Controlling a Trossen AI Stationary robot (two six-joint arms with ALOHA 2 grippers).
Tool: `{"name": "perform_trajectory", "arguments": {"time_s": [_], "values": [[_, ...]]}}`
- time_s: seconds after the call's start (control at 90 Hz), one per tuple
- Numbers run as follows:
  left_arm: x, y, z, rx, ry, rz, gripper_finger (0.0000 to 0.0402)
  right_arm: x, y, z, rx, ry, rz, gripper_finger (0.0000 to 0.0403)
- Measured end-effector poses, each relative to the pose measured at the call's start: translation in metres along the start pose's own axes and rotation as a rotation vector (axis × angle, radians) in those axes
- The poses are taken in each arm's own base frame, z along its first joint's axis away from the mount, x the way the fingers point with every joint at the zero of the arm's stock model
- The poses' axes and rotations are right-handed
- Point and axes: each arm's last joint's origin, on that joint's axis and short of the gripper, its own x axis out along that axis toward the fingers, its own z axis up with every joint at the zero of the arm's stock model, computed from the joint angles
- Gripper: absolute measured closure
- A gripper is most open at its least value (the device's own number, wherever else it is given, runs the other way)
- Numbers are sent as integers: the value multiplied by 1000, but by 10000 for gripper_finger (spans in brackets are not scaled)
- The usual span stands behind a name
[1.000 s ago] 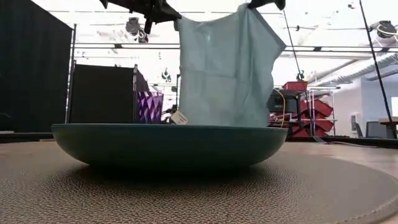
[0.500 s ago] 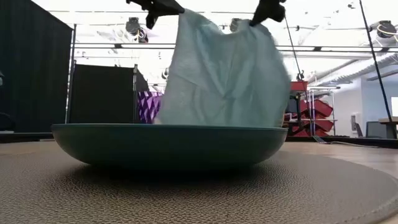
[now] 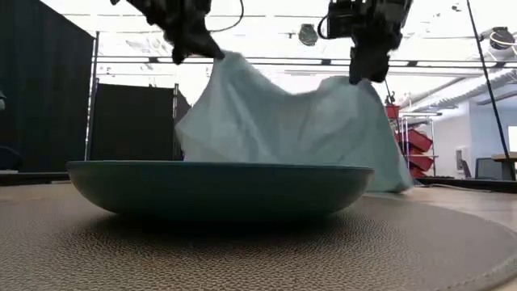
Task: Set table place
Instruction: Fold the blue table napkin
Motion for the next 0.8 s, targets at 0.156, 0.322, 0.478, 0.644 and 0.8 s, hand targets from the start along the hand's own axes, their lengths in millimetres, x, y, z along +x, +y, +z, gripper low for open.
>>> {"name": "perform_trajectory", "arguments": {"time_s": [0.156,0.322,0.478,0.644,0.8], "values": [[3,2,-6,-5,20,10,401,15,0,-12,-7,20,50,398],[3,2,-4,-1,-8,7,401,20,-6,-19,1,40,-17,354],[3,2,-1,8,-31,4,401,17,-23,-14,2,-26,-219,288],[3,3,-2,7,-25,44,402,12,-39,-17,137,20,-288,235],[3,8,-2,19,-32,90,401,22,-9,-27,103,21,-256,223]]}}
